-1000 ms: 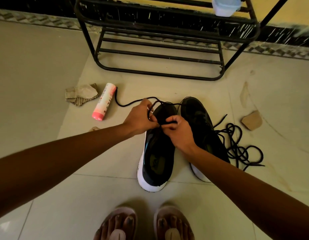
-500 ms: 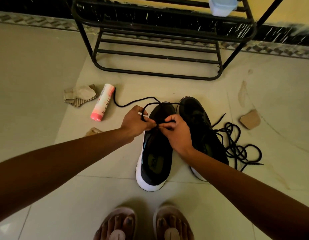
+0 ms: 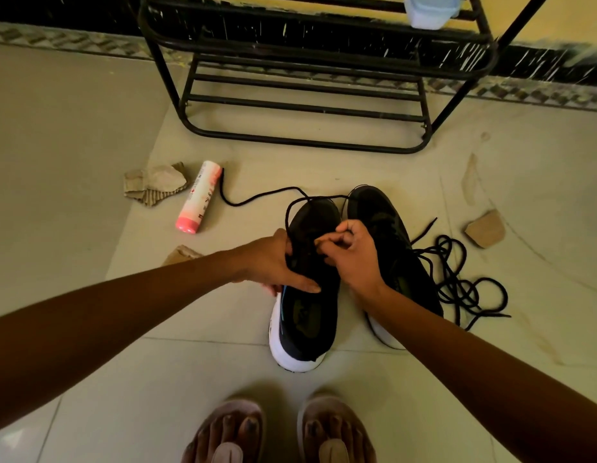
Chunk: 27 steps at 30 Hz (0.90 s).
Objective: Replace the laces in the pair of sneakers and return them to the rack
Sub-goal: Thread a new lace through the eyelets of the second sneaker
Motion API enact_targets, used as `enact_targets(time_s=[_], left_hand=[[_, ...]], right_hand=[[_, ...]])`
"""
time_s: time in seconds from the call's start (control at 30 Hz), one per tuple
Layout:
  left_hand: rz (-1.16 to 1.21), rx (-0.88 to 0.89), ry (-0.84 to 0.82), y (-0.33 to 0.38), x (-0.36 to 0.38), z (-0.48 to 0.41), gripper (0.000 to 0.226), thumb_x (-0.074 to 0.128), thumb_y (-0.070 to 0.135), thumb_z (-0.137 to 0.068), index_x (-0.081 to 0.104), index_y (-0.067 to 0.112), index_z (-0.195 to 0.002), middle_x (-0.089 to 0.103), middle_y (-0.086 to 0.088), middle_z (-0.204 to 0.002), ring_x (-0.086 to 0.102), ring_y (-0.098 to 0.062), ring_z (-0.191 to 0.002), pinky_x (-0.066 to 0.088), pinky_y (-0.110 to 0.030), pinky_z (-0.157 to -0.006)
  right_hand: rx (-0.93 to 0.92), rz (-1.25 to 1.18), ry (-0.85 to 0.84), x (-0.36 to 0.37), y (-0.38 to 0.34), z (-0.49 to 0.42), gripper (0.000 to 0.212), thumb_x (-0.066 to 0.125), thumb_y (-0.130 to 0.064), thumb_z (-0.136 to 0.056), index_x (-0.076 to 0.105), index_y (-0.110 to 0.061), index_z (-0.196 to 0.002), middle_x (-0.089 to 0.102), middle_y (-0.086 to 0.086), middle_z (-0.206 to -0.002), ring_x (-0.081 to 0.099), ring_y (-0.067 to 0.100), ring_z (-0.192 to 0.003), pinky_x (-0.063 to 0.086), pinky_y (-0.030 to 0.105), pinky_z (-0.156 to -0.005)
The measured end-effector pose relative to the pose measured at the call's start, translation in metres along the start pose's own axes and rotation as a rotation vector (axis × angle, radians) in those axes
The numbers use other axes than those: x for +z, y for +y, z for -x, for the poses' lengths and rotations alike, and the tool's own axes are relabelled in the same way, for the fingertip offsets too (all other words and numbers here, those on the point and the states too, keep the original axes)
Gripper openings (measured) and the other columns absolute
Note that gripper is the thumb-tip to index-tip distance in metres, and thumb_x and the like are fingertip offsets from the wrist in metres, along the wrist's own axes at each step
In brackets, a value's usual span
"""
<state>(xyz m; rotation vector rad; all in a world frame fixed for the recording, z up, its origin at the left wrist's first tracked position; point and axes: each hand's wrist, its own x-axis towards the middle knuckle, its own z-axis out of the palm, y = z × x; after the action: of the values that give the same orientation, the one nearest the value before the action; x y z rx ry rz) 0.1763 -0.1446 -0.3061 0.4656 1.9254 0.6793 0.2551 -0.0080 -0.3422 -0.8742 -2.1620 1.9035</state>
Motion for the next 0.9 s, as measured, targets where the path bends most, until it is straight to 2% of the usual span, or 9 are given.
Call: enact_targets(time_s=[0.1,0.23,0.33,0.4,0.53,0.63,0.67,0.77,0.9], left_hand=[[0.011,0.003,0.064,-0.001,0.007,-0.002,0.046,0.075,0.022,-0.077,0.039,0.014,-0.104,0.057,0.0,-0.087,0.063,-0.013,-0.064,0.056,-0.023,-0.057],[0.112,-0.033,0.051,-0.006,0.01,0.002,0.022,0.064,0.016,-0.086,0.045,0.022,-0.078,0.061,0.002,-0.073,0.062,-0.013,-0.056,0.05,-0.014,-0.05],[0.096,-0.047,0.063,-0.007,0.011,0.001,0.012,0.063,0.017,-0.086,0.052,0.018,-0.081,0.062,0.002,-0.074,0.064,-0.014,-0.059,0.051,-0.015,-0.052],[0.074,-0.057,0.066,-0.006,0.011,0.0,0.011,0.063,0.018,-0.085,0.058,0.012,-0.093,0.063,0.001,-0.077,0.067,-0.019,-0.064,0.055,-0.018,-0.058],[0.102,-0.072,0.075,-0.008,0.012,-0.002,0.016,0.063,0.014,-0.084,0.061,0.009,-0.098,0.066,-0.003,-0.083,0.07,-0.028,-0.072,0.058,-0.027,-0.067],[0.114,-0.08,0.08,-0.009,0.013,-0.003,0.012,0.063,0.014,-0.084,0.061,0.008,-0.095,0.066,-0.005,-0.083,0.068,-0.025,-0.066,0.057,-0.022,-0.061],[0.114,-0.079,0.081,-0.009,0.013,-0.002,0.012,0.063,0.014,-0.084,0.061,0.008,-0.095,0.067,-0.006,-0.085,0.069,-0.025,-0.067,0.057,-0.022,-0.061],[0.103,-0.074,0.07,-0.007,0.014,-0.003,0.02,0.062,0.016,-0.085,0.061,0.007,-0.103,0.068,-0.008,-0.091,0.07,-0.026,-0.073,0.058,-0.025,-0.067],[0.085,-0.074,0.057,-0.006,0.013,-0.002,0.014,0.061,0.018,-0.086,0.059,0.012,-0.098,0.065,0.0,-0.082,0.066,-0.016,-0.063,0.056,-0.019,-0.061]], right_hand=[[0.029,-0.13,0.04,0.001,-0.009,0.002,0.028,0.057,0.004,-0.087,0.042,-0.02,-0.084,0.063,0.004,-0.082,0.066,0.015,-0.076,0.054,0.022,-0.066],[0.101,-0.515,0.126,-0.023,-0.036,-0.004,0.026,0.043,0.008,-0.092,0.04,-0.018,-0.088,0.061,0.006,-0.076,0.069,0.018,-0.077,0.057,0.033,-0.078],[0.116,-0.848,0.171,-0.057,-0.063,-0.02,0.028,0.039,0.011,-0.09,0.038,-0.016,-0.087,0.057,0.007,-0.059,0.061,0.017,-0.057,0.057,0.03,-0.059],[0.046,-0.875,0.238,-0.085,-0.079,-0.031,0.03,0.033,0.012,-0.088,0.036,-0.017,-0.085,0.047,0.003,-0.057,0.05,0.011,-0.049,0.044,0.021,-0.048],[-0.271,-0.635,0.579,-0.162,-0.081,-0.056,0.018,0.029,-0.003,-0.093,0.035,-0.018,-0.085,0.047,-0.007,-0.055,0.041,0.008,-0.048,0.033,0.019,-0.046],[-0.396,0.182,0.926,-0.197,-0.068,-0.063,0.014,0.027,-0.018,-0.092,0.039,-0.022,-0.087,0.051,-0.015,-0.075,0.045,-0.002,-0.064,0.041,0.02,-0.066],[-0.403,0.421,0.916,-0.194,-0.067,-0.062,0.014,0.032,-0.019,-0.089,0.042,-0.028,-0.086,0.054,-0.012,-0.084,0.048,-0.001,-0.072,0.043,0.021,-0.076],[-0.305,0.899,0.384,-0.146,-0.059,-0.042,0.013,0.063,-0.017,-0.084,0.065,-0.023,-0.096,0.06,0.007,-0.112,0.054,0.021,-0.105,0.041,0.034,-0.094],[-0.491,0.922,-0.245,-0.056,-0.046,-0.01,0.015,0.067,-0.02,-0.085,0.066,-0.019,-0.1,0.065,0.001,-0.105,0.057,0.016,-0.1,0.045,0.034,-0.092]])
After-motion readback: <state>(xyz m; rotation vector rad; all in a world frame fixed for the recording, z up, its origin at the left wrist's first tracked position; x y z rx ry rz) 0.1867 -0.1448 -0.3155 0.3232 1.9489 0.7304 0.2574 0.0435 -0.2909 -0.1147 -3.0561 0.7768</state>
